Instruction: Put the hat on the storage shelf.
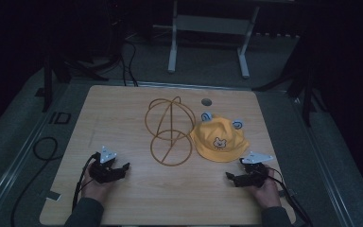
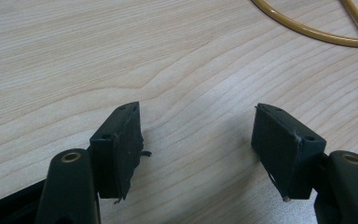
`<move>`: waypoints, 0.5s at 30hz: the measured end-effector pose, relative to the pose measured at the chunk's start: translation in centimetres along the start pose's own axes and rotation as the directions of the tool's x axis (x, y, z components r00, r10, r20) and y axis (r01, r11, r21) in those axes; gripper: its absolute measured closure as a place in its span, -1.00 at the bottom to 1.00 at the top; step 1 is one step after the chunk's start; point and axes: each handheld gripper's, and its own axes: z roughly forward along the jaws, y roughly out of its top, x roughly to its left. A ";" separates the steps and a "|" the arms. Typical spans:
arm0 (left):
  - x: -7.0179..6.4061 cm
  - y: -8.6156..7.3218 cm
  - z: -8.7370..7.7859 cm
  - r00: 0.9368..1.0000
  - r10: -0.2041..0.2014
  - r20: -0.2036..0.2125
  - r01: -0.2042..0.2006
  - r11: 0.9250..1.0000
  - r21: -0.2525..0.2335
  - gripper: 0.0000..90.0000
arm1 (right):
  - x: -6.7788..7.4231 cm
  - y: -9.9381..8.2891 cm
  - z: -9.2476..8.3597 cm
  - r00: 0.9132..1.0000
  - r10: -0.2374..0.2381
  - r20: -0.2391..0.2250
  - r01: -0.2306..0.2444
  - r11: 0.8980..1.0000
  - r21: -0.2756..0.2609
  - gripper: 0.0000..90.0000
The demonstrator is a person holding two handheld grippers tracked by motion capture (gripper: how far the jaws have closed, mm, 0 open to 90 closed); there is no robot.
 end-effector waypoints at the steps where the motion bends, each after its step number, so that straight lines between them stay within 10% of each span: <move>1: 0.0 0.0 0.0 1.000 0.000 0.000 0.000 1.000 0.000 -0.26 | 0.0 0.0 0.0 1.000 -0.001 0.000 0.001 1.000 0.000 -0.73; 15: 0.0 0.0 0.0 1.000 0.000 0.002 0.000 1.000 0.000 -0.27 | 0.1 1.1 -0.6 0.999 0.033 0.042 -0.036 0.995 0.088 -0.31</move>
